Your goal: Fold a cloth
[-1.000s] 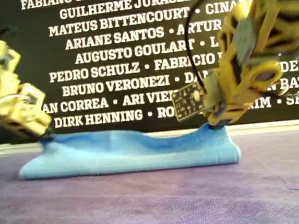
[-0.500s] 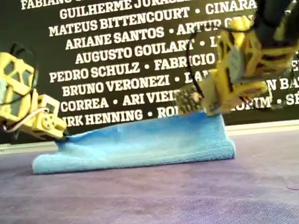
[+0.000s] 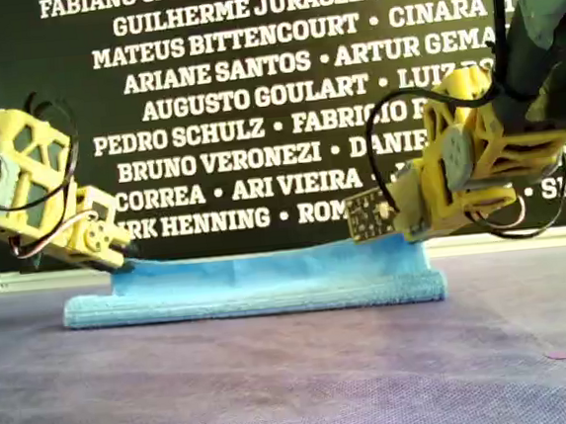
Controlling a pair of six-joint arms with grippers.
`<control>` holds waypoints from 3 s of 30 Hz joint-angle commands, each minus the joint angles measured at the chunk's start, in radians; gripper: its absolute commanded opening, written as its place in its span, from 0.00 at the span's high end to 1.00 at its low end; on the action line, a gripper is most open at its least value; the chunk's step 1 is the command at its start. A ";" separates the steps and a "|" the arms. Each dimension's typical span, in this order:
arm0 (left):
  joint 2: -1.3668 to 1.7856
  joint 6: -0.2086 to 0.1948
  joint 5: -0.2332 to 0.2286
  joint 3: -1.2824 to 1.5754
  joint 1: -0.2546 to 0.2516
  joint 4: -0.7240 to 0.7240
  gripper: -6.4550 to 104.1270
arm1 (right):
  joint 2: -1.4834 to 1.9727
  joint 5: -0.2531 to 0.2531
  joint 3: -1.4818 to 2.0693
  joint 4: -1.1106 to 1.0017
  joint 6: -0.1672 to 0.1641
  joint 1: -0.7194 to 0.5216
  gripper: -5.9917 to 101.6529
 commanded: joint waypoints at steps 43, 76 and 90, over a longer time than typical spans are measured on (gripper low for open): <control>2.375 -0.012 -0.005 1.844 0.103 0.143 0.23 | 2.470 0.002 1.782 0.693 -0.006 -0.143 0.42; 1.493 -0.002 0.011 1.589 0.097 0.146 0.22 | 2.051 -0.014 1.824 0.555 -0.006 -0.123 0.42; 0.954 0.003 -0.005 1.112 -0.064 0.127 0.22 | 0.963 -0.003 1.049 0.391 0.011 0.034 0.31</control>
